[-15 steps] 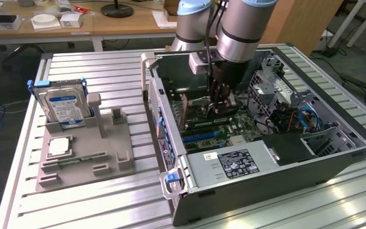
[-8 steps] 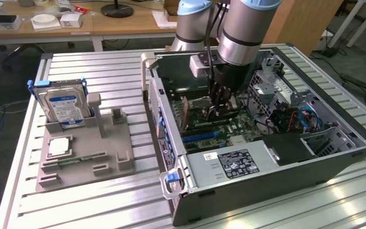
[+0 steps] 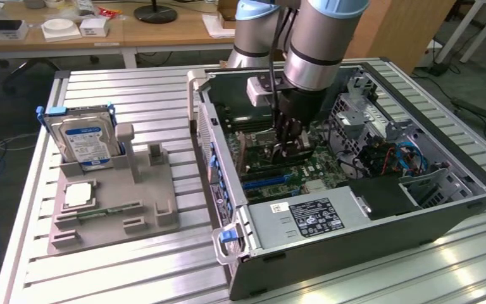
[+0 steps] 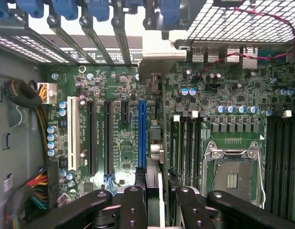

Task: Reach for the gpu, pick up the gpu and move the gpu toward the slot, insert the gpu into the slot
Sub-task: 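Insert the gpu into the slot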

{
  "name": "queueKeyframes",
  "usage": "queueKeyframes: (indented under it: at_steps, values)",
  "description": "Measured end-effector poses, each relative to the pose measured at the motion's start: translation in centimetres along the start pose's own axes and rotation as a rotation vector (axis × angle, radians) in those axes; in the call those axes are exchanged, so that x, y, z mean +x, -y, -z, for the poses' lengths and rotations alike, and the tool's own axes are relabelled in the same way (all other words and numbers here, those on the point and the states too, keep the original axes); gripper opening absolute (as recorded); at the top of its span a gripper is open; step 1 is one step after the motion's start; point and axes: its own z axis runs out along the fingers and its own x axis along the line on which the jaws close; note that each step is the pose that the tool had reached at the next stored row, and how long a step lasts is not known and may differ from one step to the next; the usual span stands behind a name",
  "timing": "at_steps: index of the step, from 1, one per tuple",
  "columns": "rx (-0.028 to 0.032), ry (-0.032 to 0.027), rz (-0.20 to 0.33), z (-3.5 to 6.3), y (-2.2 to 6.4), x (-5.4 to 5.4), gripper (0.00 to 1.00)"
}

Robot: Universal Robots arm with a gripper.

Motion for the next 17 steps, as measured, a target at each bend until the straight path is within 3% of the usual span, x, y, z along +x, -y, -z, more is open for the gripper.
queueKeyframes:
  at_steps: [17]
  values:
    - [0.0002, -0.0023, 0.000, -1.23, -0.82, 0.5, 0.28]
